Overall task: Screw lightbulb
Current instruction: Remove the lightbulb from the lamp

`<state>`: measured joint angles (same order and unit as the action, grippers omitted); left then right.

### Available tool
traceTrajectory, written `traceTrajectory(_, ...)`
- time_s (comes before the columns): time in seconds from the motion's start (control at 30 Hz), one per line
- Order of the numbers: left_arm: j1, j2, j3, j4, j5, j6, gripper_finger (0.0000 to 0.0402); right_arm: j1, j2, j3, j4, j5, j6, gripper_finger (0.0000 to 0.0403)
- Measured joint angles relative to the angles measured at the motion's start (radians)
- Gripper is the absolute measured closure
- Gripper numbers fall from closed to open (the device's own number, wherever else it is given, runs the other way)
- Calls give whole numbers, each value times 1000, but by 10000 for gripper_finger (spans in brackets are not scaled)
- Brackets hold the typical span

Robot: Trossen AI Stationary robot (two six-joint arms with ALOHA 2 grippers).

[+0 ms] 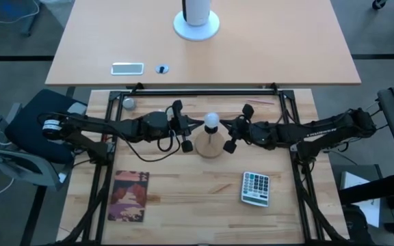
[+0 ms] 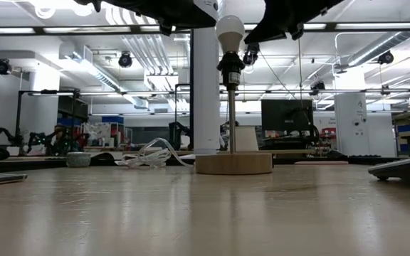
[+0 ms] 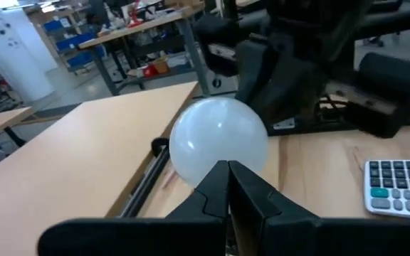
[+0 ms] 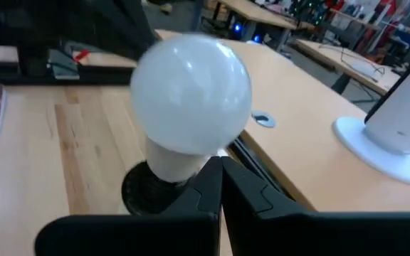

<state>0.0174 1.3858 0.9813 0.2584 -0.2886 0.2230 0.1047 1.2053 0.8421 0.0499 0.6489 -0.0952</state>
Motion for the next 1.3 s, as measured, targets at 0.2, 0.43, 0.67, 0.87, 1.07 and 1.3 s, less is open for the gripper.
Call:
traceTrajectory(0.2,11,7,0,18,-85,24,401,42,-7,-2,-50,-1,15,403)
traceTrajectory(0.43,27,51,0,65,-104,24,401,58,-6,-2,13,-28,-31,403)
traceTrajectory(0.67,16,46,0,63,-98,26,401,36,-5,-2,36,-18,-56,403)
traceTrajectory(0.87,9,40,0,56,-95,25,401,26,-5,-2,30,-9,-48,403)
traceTrajectory(1.07,4,25,0,21,-97,23,401,25,-5,-7,35,28,-54,403)
traceTrajectory(1.3,3,7,0,-16,-141,13,401,28,-5,-14,-20,31,-19,403)
